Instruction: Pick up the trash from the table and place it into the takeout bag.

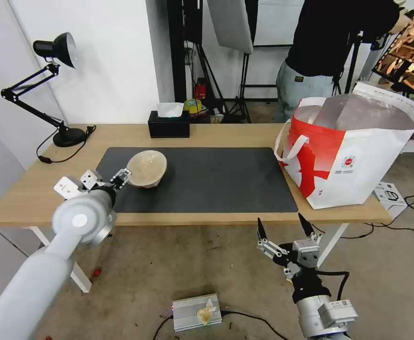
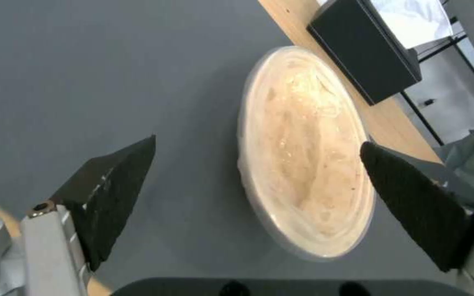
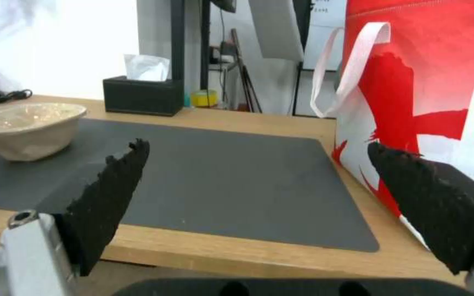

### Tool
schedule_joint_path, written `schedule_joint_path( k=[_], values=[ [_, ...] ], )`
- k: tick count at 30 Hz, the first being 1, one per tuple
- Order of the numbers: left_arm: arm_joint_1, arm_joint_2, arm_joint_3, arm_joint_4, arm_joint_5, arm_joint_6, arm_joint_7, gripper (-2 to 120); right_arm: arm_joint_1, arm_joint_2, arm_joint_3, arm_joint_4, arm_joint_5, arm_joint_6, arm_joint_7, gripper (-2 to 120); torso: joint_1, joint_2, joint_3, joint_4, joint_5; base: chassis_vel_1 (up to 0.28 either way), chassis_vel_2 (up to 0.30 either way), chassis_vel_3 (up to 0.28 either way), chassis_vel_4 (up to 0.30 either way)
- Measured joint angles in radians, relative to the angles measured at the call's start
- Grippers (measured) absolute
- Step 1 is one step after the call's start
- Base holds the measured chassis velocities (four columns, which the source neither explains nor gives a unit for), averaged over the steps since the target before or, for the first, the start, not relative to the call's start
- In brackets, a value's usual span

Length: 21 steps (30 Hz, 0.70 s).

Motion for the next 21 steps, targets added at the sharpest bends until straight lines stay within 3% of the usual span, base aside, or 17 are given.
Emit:
schedule_joint_path(
  k=[8,21],
  values=[
    [-0.075,-0.041,0.055,0.058,-0.001,0.019,-0.014,100,0.000,0.000,0.000,0.000,0.000,0.000,0.000,100,0.000,0.000,0.000,0.0000,0.0000,0.000,0.000,0.000,0.000],
    [-0.114,-0.089,0.078,0.133,0.028,0.029,-0.011,100,0.000,0.000,0.000,0.000,0.000,0.000,0.000,100,0.000,0.000,0.000,0.0001,0.0000,0.000,0.000,0.000,0.000]
  ],
)
